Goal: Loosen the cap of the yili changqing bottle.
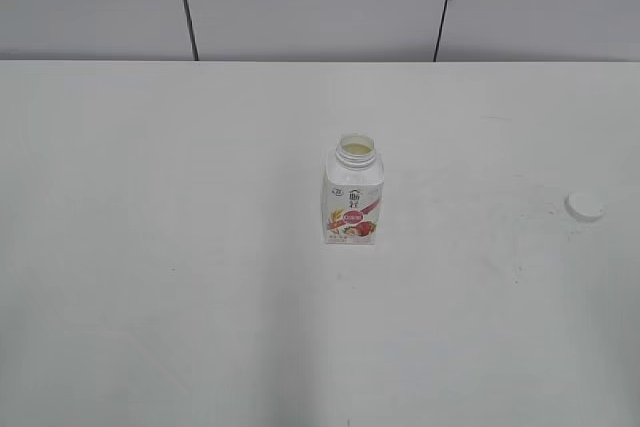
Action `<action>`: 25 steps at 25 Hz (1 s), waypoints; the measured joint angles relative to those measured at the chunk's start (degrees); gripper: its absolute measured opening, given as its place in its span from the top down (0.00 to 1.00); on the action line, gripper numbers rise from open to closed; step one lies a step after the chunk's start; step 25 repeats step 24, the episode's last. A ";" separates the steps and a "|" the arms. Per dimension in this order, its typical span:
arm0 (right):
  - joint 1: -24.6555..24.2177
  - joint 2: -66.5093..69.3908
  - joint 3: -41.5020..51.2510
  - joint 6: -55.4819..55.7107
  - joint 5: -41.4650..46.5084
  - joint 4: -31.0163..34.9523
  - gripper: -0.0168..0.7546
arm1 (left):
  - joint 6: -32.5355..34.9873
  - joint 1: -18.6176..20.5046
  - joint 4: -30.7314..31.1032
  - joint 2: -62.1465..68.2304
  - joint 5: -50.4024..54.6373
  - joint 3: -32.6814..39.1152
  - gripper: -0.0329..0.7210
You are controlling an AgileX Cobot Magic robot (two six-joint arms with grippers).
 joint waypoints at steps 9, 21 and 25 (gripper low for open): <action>0.00 0.00 0.00 0.00 0.00 0.00 0.29 | 2.29 0.00 -2.73 -9.50 -6.86 2.56 0.21; 0.00 0.00 0.00 0.00 0.00 0.00 0.29 | 2.46 0.00 -2.78 -9.89 -6.91 2.62 0.21; 0.00 0.00 0.00 0.00 0.00 0.00 0.29 | 2.46 0.00 -2.78 -9.89 -6.95 2.62 0.21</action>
